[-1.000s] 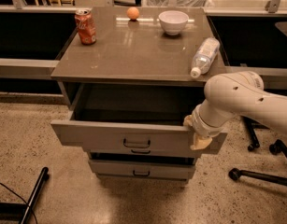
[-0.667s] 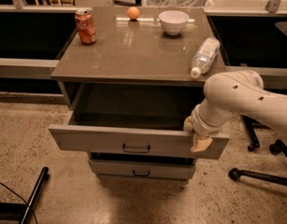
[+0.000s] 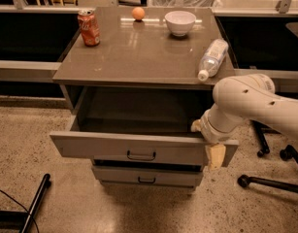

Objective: Open top drawer

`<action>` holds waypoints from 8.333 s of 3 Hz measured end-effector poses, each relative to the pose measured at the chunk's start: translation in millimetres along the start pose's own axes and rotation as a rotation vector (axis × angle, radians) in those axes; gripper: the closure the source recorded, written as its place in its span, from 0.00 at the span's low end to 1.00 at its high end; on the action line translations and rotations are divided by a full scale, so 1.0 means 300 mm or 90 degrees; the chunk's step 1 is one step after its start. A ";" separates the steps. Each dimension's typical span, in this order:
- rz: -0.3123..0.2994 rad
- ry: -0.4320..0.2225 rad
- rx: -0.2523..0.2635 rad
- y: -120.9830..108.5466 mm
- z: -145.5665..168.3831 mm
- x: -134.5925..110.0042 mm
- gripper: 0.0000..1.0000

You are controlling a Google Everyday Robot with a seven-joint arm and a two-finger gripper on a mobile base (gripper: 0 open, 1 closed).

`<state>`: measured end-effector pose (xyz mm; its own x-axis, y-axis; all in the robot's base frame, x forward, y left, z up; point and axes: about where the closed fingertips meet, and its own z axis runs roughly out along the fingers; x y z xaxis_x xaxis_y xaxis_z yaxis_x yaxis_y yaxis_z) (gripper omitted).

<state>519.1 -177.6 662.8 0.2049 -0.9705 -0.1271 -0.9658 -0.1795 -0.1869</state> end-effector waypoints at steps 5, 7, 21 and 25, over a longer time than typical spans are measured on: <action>-0.024 -0.032 -0.077 0.153 0.095 -0.101 0.15; -0.070 -0.039 -0.101 0.198 0.101 -0.165 0.52; 0.111 -0.025 -0.073 0.015 0.180 -0.036 0.76; 0.109 -0.026 -0.078 0.021 0.185 -0.038 0.00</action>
Offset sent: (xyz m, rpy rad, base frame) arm 0.0000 0.0000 0.0000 0.0000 0.0000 0.0000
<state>519.6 -158.8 609.0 0.0393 -0.9815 -0.1873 -0.9987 -0.0324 -0.0399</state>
